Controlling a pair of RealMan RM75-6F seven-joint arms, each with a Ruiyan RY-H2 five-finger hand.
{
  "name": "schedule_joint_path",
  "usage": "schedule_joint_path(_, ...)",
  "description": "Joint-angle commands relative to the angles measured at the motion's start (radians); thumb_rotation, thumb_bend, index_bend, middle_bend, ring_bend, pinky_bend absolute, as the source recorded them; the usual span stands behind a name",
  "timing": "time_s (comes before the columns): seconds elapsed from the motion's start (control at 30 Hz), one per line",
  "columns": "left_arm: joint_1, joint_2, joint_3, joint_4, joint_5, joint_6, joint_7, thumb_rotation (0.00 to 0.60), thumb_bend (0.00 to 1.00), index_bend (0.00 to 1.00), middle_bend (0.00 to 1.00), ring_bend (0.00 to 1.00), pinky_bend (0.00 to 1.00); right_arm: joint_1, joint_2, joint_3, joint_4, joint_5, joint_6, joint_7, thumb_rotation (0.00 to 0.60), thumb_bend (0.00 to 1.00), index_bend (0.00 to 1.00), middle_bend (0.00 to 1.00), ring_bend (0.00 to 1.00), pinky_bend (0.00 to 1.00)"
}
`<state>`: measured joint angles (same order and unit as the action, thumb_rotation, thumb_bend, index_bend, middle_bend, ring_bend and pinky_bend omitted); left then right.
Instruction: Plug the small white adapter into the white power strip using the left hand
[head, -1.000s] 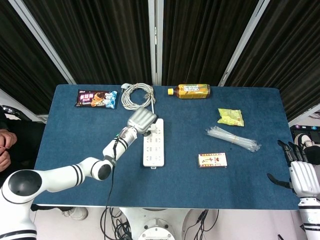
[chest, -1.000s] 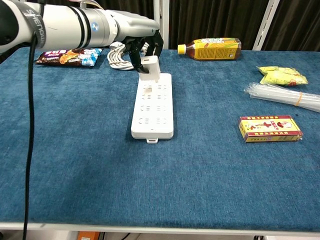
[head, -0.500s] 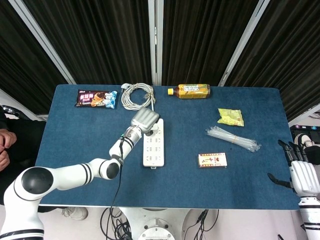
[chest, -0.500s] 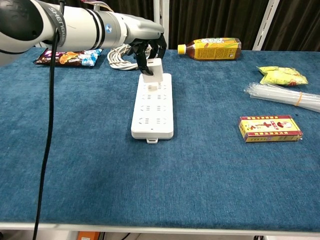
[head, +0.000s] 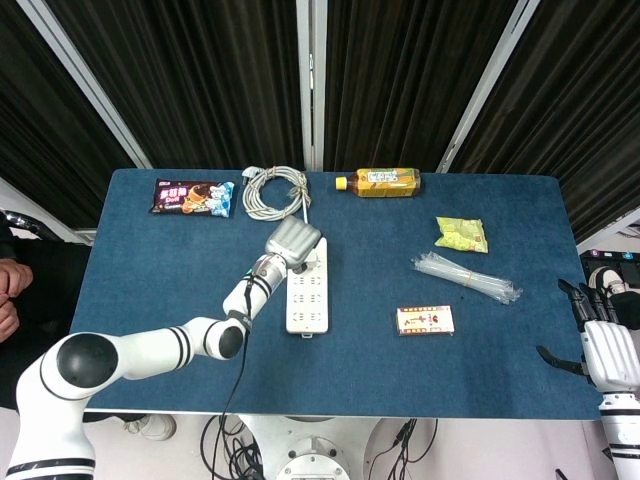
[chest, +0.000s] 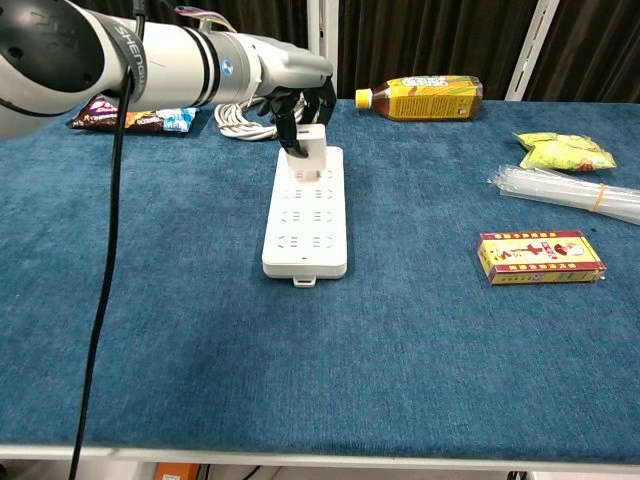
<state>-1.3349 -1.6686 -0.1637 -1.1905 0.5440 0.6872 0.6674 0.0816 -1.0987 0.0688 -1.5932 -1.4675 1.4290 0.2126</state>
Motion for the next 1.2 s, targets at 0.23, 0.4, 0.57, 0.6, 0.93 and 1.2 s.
schedule_joint_path(0.23,-0.007,-0.006,0.008,0.01,-0.004,-0.001,-0.007,0.6,0.53,0.69,0.8,0.67,0.65,-0.002,0.001,0.001,0.001,0.002,0.001,0.0,0.6,0.08,0.0,0.13,0.0,0.0)
schedule_joint_path(0.4,-0.013,-0.007,0.013,0.017,-0.008,-0.005,-0.007,0.6,0.53,0.69,0.8,0.67,0.65,-0.002,0.001,0.001,0.002,0.003,0.0,0.0,0.6,0.08,0.0,0.13,0.0,0.0)
schedule_joint_path(0.57,-0.02,-0.005,0.019,0.013,-0.01,-0.009,-0.004,0.6,0.53,0.69,0.8,0.67,0.65,-0.002,0.0,0.001,0.002,0.004,0.0,0.0,0.6,0.08,0.0,0.13,0.0,0.0)
schedule_joint_path(0.6,-0.021,-0.005,0.02,0.012,-0.009,-0.01,-0.004,0.6,0.53,0.69,0.8,0.67,0.65,-0.002,0.0,0.001,0.003,0.004,0.0,0.0,0.6,0.08,0.0,0.13,0.0,0.0)
schedule_joint_path(0.93,-0.029,0.001,0.029,0.005,-0.012,-0.013,-0.008,0.6,0.53,0.69,0.8,0.67,0.65,-0.006,0.001,0.001,0.004,0.005,0.004,0.002,0.6,0.08,0.0,0.13,0.0,0.0)
schedule_joint_path(1.2,-0.034,0.006,0.039,-0.003,-0.02,-0.014,-0.006,0.6,0.53,0.69,0.8,0.67,0.65,-0.007,0.0,0.001,0.004,0.004,0.003,0.002,0.6,0.08,0.0,0.13,0.0,0.0)
